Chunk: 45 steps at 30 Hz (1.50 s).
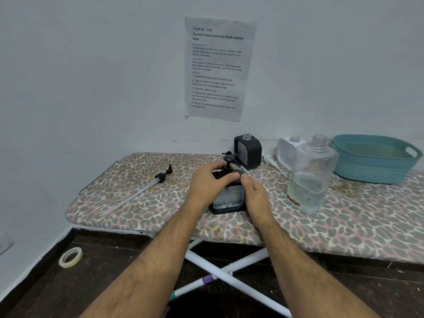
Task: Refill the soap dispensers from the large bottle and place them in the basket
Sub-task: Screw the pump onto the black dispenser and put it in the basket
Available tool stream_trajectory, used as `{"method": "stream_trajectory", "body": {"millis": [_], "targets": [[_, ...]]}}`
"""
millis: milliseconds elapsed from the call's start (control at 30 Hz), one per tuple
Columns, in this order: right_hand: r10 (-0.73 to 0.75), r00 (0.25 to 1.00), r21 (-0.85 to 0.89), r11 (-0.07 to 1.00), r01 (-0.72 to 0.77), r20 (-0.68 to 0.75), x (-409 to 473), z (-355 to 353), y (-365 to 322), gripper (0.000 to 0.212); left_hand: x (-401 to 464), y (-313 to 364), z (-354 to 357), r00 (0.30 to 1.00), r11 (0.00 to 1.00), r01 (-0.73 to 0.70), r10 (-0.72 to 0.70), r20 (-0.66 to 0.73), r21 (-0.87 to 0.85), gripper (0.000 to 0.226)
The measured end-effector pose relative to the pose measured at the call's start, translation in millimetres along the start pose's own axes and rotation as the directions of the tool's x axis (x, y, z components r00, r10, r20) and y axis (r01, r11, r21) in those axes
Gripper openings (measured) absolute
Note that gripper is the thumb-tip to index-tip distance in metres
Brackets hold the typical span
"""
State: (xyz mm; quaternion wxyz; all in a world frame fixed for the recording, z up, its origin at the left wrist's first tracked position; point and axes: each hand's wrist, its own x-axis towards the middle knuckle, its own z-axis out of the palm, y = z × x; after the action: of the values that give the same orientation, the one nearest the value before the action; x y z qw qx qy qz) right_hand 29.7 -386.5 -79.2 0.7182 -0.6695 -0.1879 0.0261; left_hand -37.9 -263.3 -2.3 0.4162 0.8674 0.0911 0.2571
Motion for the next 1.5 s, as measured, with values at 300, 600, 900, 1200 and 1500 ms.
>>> {"method": "stream_trajectory", "body": {"millis": [300, 600, 900, 1200, 1500], "targets": [[-0.026, 1.000, -0.030, 0.999, 0.026, -0.002, -1, -1, 0, 0.047, -4, 8, 5, 0.988, 0.991, 0.050, -0.031, -0.154, 0.122, 0.046], [-0.031, 1.000, -0.022, 0.999, 0.031, -0.001, -1, -2, 0, 0.056, 4, 4, 2, 0.996, 0.992, -0.045, 0.053, -0.073, 0.115, 0.034], [-0.014, 1.000, 0.004, 1.000, 0.014, -0.009, 0, 0, 1, 0.055, 20, -8, -10, 0.982, 0.997, -0.062, 0.054, 0.179, 0.042, 0.028], [-0.003, 1.000, 0.001, 1.000, 0.003, -0.011, 1, -1, 3, 0.044, 25, -8, -16, 0.962, 0.998, -0.062, 0.058, 0.267, 0.005, 0.021], [0.059, 0.998, -0.005, 0.998, -0.059, 0.006, 1, -1, 0, 0.058, -8, -18, -7, 0.993, 0.979, 0.037, -0.014, 0.119, -0.199, 0.052]]}}
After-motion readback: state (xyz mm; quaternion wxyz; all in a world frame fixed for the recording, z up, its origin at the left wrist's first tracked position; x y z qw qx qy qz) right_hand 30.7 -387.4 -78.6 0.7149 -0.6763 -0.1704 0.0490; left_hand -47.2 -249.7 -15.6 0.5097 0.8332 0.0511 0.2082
